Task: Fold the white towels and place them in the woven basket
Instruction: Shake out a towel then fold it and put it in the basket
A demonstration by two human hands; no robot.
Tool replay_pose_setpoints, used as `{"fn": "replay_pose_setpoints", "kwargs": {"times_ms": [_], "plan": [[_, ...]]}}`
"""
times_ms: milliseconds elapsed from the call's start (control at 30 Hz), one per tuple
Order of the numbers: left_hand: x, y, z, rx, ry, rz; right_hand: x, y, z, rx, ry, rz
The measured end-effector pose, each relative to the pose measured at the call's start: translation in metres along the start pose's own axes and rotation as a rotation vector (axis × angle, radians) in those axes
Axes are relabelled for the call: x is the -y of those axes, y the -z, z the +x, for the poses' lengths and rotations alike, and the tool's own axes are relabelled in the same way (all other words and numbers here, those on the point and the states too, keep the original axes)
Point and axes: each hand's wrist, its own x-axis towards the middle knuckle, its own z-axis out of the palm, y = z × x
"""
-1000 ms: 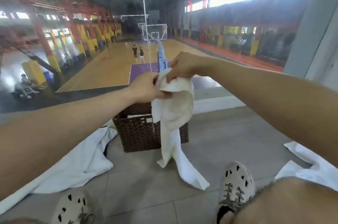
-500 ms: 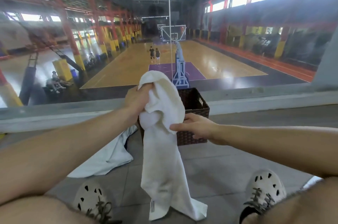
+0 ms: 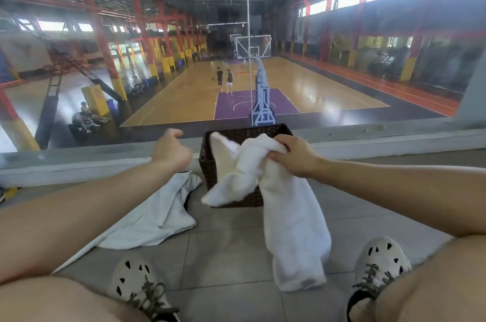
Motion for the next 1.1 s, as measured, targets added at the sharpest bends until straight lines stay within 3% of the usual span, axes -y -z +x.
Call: {"fn": "replay_pose_setpoints", "kwargs": {"times_ms": [100,233,300,500,733,1000,1100], "plan": [[-0.023,-0.021,-0.028,0.195,-0.404,-0.01,0.002,-0.002,-0.001,0.076,0.032,0.035],[-0.044,-0.043,-0.049,0.485,-0.502,0.17,0.015,0.0,-0.005,0.195,0.085,0.119],[-0.046,-0.052,-0.045,0.467,-0.518,0.223,0.019,0.004,-0.005,0.218,0.077,0.138],[-0.058,-0.046,-0.043,0.361,-0.525,-0.042,0.009,0.007,-0.001,0.05,0.017,-0.063],[-0.046,-0.046,-0.049,0.285,-0.772,0.084,0.012,-0.011,-0.013,0.134,-0.068,-0.147],[-0.048,-0.032,-0.032,-0.112,-0.73,-0.033,0.03,-0.013,-0.014,-0.138,0.186,-0.18],[-0.053,-0.028,-0.033,-0.102,-0.737,-0.109,0.039,-0.015,-0.017,-0.006,0.2,-0.139]]}}
